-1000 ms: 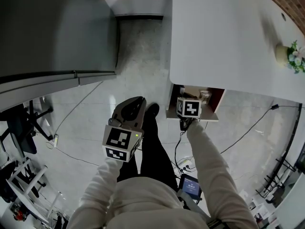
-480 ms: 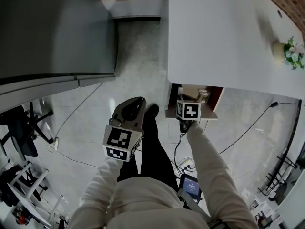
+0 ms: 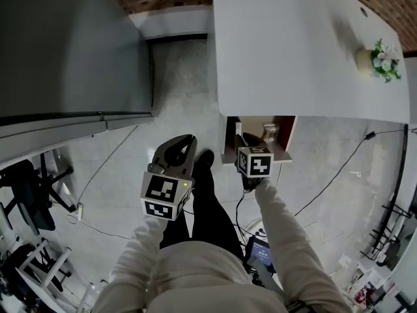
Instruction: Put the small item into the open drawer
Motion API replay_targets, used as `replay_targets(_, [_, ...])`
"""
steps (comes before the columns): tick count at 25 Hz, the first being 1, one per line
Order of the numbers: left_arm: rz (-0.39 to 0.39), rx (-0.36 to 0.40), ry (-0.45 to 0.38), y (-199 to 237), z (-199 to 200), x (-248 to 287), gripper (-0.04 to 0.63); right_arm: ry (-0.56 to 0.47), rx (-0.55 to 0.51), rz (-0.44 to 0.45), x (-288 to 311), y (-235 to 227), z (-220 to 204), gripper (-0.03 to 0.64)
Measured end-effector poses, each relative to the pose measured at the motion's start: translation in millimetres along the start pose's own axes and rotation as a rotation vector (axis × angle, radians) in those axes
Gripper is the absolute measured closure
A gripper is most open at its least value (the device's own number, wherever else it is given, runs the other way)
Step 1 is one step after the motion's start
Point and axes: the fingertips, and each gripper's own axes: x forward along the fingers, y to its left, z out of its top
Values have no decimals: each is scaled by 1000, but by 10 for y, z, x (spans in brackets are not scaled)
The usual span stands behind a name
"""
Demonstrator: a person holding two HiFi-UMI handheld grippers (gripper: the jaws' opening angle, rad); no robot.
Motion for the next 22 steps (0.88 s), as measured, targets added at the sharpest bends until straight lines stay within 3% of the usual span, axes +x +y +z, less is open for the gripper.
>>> replay_targets(22, [-147, 136, -39, -230, 397, -154, 566, -438, 84, -53, -1648, 467, 740, 577])
